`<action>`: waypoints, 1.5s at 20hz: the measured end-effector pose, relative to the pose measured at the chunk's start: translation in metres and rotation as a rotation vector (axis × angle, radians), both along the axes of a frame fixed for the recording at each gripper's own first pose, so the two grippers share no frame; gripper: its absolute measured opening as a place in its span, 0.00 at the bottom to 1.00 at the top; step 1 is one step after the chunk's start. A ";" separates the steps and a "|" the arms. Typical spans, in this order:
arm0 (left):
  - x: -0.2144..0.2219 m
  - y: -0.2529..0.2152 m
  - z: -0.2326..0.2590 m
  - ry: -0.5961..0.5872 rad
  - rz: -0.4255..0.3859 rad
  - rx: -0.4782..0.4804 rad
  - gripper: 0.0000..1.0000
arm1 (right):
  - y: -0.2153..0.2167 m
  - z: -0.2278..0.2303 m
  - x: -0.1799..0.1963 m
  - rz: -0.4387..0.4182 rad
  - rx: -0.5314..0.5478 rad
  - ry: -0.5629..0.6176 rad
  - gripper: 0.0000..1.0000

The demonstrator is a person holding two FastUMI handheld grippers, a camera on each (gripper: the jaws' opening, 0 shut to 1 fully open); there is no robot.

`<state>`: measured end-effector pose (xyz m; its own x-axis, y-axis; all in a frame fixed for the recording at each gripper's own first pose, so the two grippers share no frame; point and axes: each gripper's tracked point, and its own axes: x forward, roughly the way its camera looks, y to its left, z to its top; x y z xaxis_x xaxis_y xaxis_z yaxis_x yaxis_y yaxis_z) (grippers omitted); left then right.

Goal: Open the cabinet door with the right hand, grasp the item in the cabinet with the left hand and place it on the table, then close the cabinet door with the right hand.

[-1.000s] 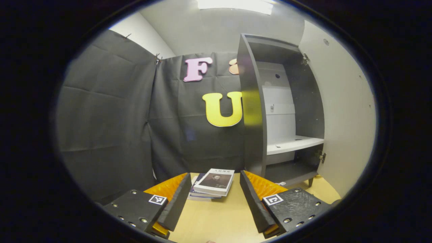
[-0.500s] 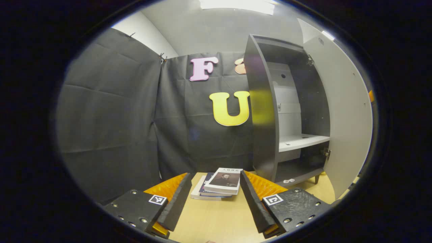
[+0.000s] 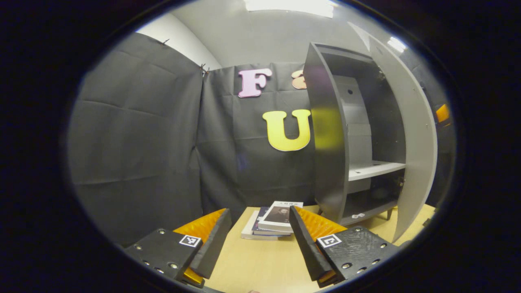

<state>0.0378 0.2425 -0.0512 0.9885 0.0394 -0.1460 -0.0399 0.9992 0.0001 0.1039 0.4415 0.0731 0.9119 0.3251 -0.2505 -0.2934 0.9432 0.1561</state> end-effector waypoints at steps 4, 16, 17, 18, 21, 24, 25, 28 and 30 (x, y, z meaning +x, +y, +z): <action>-0.007 0.012 -0.003 0.007 0.020 0.002 0.88 | 0.035 -0.001 0.014 0.047 -0.004 -0.016 0.97; -0.022 0.024 -0.004 0.015 0.046 0.001 0.88 | 0.094 -0.013 0.036 0.099 -0.027 -0.035 0.96; -0.021 0.020 -0.003 0.016 0.044 0.004 0.90 | 0.090 -0.016 0.034 0.101 -0.034 -0.042 0.96; -0.019 0.015 0.000 0.015 0.045 0.009 0.88 | 0.084 -0.017 0.031 0.102 -0.041 -0.050 0.96; -0.014 -0.007 0.011 0.004 0.047 0.012 0.88 | 0.063 -0.019 0.025 0.117 -0.050 -0.060 0.96; -0.007 -0.044 0.018 0.006 0.028 0.006 0.86 | 0.033 -0.021 0.024 0.113 -0.047 -0.064 0.98; -0.005 -0.056 0.022 0.003 0.019 0.006 0.88 | 0.021 -0.022 0.025 0.106 -0.047 -0.067 0.98; 0.000 -0.091 0.033 -0.006 0.001 0.002 0.88 | -0.016 -0.021 0.026 0.075 -0.037 -0.068 0.98; 0.000 -0.110 0.038 -0.013 -0.010 -0.004 0.86 | -0.040 -0.021 0.028 0.050 -0.029 -0.070 0.98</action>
<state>0.0381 0.1323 -0.0134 0.9907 0.0287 -0.1333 -0.0295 0.9996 -0.0040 0.1318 0.4013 0.0524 0.9105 0.3639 -0.1963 -0.3491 0.9310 0.1067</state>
